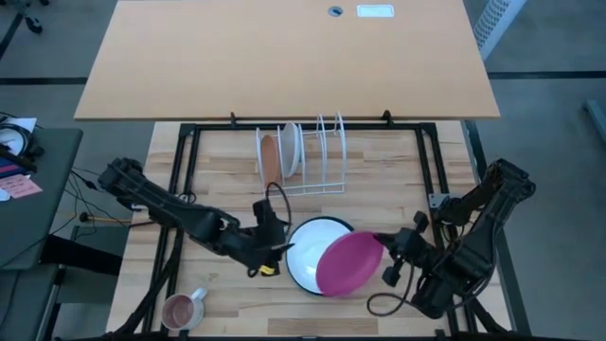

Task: Sort dishes
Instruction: Put the pink plate in the dish rack

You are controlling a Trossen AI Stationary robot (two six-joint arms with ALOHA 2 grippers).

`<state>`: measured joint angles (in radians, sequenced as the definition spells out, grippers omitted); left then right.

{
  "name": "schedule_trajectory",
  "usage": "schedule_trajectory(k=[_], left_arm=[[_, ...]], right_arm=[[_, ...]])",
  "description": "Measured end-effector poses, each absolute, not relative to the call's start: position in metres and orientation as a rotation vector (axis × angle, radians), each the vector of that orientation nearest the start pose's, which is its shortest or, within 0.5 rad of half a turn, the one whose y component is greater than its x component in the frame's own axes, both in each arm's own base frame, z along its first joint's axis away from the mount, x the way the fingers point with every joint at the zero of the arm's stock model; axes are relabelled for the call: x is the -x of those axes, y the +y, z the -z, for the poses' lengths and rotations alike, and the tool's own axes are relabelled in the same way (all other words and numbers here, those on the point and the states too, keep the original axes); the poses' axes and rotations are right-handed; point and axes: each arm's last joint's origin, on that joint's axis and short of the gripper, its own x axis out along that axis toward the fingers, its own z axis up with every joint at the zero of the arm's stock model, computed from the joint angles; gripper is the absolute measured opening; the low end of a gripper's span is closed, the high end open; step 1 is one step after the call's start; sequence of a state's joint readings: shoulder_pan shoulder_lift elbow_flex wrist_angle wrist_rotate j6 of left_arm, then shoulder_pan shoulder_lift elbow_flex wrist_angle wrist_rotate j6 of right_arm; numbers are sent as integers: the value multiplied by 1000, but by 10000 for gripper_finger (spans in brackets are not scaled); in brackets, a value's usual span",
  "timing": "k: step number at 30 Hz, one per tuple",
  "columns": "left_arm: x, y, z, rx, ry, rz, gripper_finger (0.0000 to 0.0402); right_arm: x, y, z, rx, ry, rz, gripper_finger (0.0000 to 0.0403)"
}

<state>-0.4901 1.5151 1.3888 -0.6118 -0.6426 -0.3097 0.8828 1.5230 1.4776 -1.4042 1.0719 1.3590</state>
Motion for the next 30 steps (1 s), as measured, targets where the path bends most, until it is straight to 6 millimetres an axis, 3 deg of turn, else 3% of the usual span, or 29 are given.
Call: schedule_trajectory(k=[8, 16, 25, 30], left_arm=[[-265, -132, -367, -57, 484, -234, 237], [-252, -142, -372, -53, 458, -214, 237], [-244, -147, -370, -101, 448, -301, 237], [-243, -146, -370, -117, 449, -325, 237]], right_arm=[[-194, 165, -337, 39, 469, 712, 2], [-199, 143, -344, 109, 508, 762, 2], [-156, 97, -390, -41, 388, 754, 2], [-143, 89, -387, -89, 258, 776, 1]])
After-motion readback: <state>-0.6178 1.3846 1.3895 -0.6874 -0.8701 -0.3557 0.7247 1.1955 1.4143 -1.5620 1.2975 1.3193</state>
